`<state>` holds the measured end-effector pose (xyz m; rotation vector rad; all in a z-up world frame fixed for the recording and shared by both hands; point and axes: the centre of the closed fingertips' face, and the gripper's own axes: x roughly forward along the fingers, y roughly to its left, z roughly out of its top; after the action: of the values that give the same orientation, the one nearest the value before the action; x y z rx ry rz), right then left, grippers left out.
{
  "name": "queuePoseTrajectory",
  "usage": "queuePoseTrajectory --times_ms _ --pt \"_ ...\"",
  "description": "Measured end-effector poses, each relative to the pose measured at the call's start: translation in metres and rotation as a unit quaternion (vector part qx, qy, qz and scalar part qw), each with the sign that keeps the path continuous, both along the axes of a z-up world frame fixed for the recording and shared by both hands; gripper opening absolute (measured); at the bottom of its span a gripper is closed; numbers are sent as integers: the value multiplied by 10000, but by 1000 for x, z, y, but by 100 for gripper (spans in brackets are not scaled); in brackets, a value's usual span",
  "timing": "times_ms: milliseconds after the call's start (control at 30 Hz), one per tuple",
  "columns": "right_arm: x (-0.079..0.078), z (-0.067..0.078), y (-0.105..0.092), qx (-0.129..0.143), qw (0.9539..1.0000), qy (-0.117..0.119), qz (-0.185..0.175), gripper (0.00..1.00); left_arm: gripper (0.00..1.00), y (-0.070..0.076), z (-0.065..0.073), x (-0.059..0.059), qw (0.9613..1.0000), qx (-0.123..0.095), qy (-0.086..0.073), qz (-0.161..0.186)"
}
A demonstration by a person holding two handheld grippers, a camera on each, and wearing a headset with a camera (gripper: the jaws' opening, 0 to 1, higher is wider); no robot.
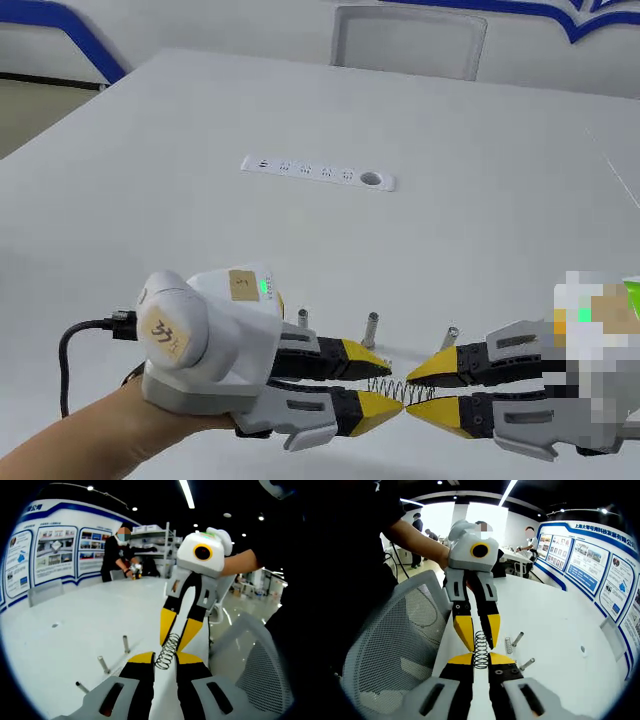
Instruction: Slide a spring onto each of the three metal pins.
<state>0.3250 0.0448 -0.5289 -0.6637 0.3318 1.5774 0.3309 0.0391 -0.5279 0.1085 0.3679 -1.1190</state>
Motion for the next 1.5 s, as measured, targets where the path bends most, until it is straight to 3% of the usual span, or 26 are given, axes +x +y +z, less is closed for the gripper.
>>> queuePoseTrajectory --times_ms 100,200,233,267,400,600,733,1033,1267,1500 --pt "-3 2 2 21 9999 -53 113 11 14 2 1 -4 10000 -9 13 -76" --pt "-4 6 4 76 9999 -51 138 11 13 4 5 -5 9999 -7 -80 -136" --pt "-3 9 5 117 9998 -68 139 11 12 4 9 -4 9989 102 -386 -253" --pt "-3 12 5 136 9998 -75 144 11 12 4 11 -5 9979 160 -526 -334" --pt "-1 20 6 278 9994 -151 122 12 10 2 16 -5 9959 266 -733 -457" --pt "2 23 2 360 9993 -46 10 14 9 0 17 -4 9947 316 -796 -569" --pt "-1 20 -2 305 9993 215 27 17 9 -2 20 -5 9940 295 -824 -648" --pt "-1 21 -3 394 9980 494 -22 12 9 -2 21 -7 9927 350 -860 -767" --pt "-6 21 -1 388 9978 539 55 11 9 -1 18 -9 9921 449 -865 -793" --pt "-9 33 4 533 9965 616 164 11 9 1 19 -9 9912 514 -948 -771"
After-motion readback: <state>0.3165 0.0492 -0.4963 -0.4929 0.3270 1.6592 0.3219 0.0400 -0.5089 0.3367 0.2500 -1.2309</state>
